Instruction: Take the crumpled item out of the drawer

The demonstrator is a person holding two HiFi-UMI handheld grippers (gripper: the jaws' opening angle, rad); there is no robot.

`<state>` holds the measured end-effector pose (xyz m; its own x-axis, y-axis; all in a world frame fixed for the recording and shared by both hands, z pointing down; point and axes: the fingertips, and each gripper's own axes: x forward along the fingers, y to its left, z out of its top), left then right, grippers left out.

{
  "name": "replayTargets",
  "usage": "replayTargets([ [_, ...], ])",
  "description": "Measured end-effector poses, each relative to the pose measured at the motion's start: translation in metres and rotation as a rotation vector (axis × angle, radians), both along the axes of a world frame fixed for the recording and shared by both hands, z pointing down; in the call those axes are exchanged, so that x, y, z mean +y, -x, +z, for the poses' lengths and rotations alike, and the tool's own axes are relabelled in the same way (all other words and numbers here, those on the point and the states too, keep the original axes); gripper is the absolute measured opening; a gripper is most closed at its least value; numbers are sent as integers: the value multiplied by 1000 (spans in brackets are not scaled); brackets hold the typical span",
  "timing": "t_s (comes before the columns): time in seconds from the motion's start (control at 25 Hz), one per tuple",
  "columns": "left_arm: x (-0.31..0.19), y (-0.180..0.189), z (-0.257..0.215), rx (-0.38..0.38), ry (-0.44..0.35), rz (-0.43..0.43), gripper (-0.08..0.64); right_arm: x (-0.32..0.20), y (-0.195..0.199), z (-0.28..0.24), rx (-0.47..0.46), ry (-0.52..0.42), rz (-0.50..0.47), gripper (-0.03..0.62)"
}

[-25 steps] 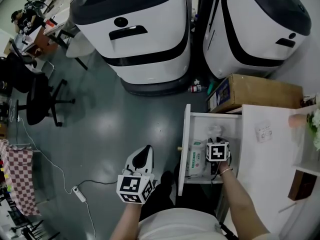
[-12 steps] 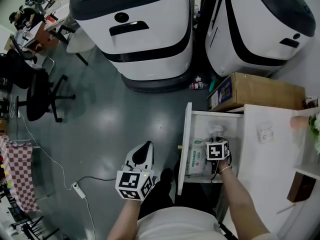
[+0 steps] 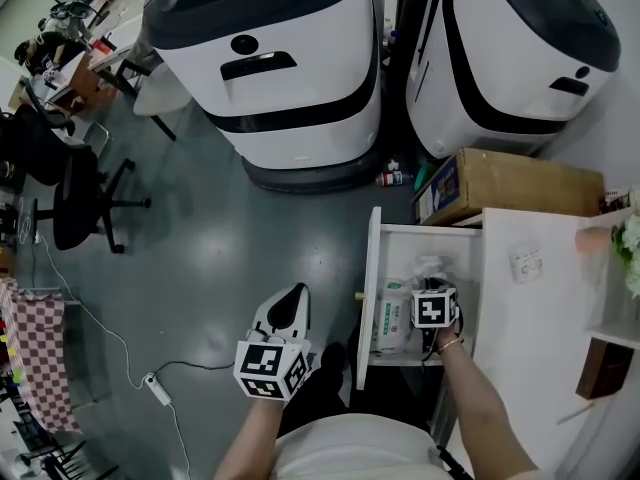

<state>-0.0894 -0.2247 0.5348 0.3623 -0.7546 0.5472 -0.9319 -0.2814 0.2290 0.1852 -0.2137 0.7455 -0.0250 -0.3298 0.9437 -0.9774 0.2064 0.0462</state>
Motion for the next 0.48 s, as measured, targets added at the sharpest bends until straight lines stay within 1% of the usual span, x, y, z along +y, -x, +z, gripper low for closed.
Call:
replayTargets([
  [0.28,2,-7,0,16,-16,27,-9,7,11,-26,-18,-66,3,34],
  [0.48,1,-15,-5,35,-36,55,-9,11,17,-51,-45,-136,24,31],
])
